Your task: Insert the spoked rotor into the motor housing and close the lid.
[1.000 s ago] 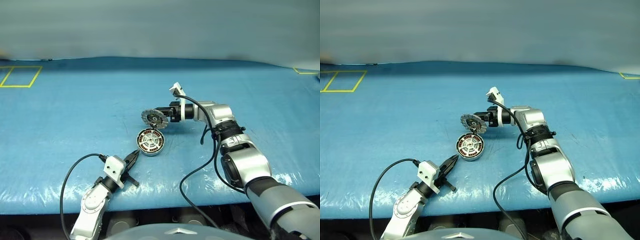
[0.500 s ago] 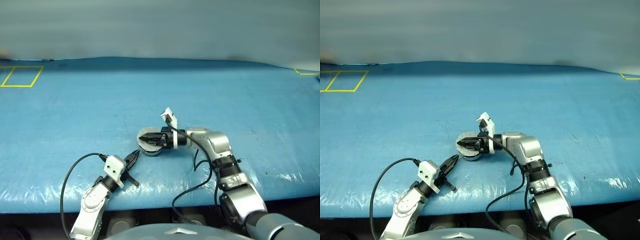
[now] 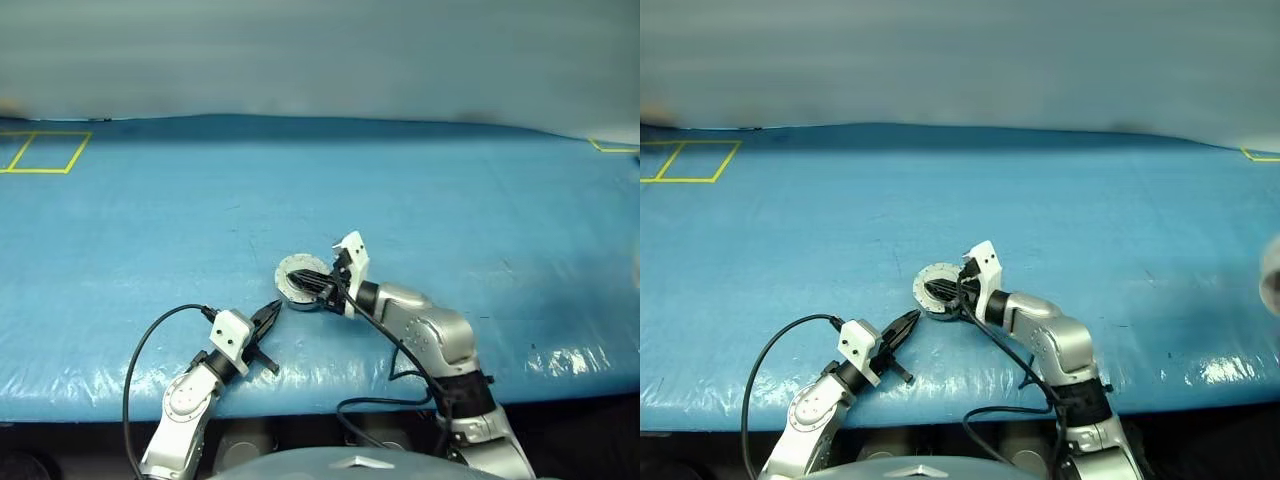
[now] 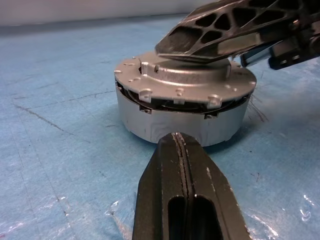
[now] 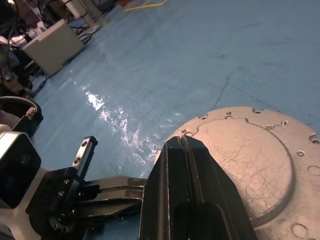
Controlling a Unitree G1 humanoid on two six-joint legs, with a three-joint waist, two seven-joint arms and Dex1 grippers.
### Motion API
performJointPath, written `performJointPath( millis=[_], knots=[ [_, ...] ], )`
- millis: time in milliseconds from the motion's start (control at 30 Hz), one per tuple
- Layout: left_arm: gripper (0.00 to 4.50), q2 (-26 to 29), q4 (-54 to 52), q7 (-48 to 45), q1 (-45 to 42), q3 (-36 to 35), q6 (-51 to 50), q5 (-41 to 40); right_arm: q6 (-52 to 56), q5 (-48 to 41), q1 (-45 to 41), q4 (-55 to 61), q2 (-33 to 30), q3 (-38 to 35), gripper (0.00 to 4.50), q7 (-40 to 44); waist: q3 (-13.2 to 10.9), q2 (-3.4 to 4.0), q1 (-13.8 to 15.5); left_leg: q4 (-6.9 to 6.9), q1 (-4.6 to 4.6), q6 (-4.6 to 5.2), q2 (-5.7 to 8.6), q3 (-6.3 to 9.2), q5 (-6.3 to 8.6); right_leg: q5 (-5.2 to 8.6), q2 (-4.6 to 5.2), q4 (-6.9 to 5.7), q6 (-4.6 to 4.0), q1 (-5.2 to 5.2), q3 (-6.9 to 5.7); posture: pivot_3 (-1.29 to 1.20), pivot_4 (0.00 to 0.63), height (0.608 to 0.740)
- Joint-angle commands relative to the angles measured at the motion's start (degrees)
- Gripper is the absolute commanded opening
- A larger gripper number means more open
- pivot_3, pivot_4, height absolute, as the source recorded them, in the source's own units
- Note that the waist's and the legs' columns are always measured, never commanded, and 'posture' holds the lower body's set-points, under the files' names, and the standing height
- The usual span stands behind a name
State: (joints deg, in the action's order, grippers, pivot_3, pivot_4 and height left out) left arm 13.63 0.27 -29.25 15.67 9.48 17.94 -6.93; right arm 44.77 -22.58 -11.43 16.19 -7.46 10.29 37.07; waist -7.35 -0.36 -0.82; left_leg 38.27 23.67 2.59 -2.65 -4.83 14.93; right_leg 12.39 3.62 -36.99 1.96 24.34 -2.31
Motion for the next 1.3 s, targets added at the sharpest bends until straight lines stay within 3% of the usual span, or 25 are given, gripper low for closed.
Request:
performJointPath(
  millis=[33,133,200,600,1300],
  knots=[
    [0.00,0.0,-1.7,-0.2,0.0,0.1,-0.4,-0.4,-1.8,3.4,2.1,10.4,-4.2,3.9,0.02,-2.5,0.0,-0.02,0.0,0.00,-0.01,0.00,-0.01,0.00,0.00,0.01,-0.01,0.00,-0.01,0.00,-0.01,0.00,0.150,0.740],
    [0.00,0.1,-1.7,-0.5,-0.3,0.2,-0.6,-0.5,0.2,5.5,4.3,15.2,-9.1,5.4,0.02,-4.7,0.0,-0.03,0.1,0.00,-0.03,-0.01,-0.03,0.03,-0.01,0.04,-0.03,0.01,-0.04,0.00,-0.04,0.00,0.150,0.740],
    [0.00,0.2,-1.6,-0.8,-0.6,0.4,-0.7,-0.4,2.0,6.2,5.4,17.8,-12.3,5.5,0.52,-5.7,0.0,-0.03,0.2,0.01,-0.01,-0.01,-0.02,0.03,-0.01,0.04,-0.01,0.03,-0.05,0.00,-0.04,0.00,0.150,0.740],
    [0.00,0.5,-1.5,-1.4,-1.6,0.2,-1.0,-0.2,8.6,2.4,7.8,25.9,-15.9,-0.3,4.46,-9.9,0.0,-0.10,0.2,0.05,0.01,0.00,0.00,0.06,0.00,0.04,-0.01,0.07,-0.05,-0.01,-0.04,0.00,0.150,0.740],
    [0.00,0.7,-1.0,-1.5,-1.6,-0.1,-0.4,-0.3,9.1,3.6,7.1,25.1,-17.7,2.1,4.46,-13.4,0.0,-0.11,0.2,0.05,0.01,0.00,0.00,0.05,0.00,0.04,-0.02,0.08,-0.03,-0.01,-0.03,0.00,0.150,0.740]
  ],
)
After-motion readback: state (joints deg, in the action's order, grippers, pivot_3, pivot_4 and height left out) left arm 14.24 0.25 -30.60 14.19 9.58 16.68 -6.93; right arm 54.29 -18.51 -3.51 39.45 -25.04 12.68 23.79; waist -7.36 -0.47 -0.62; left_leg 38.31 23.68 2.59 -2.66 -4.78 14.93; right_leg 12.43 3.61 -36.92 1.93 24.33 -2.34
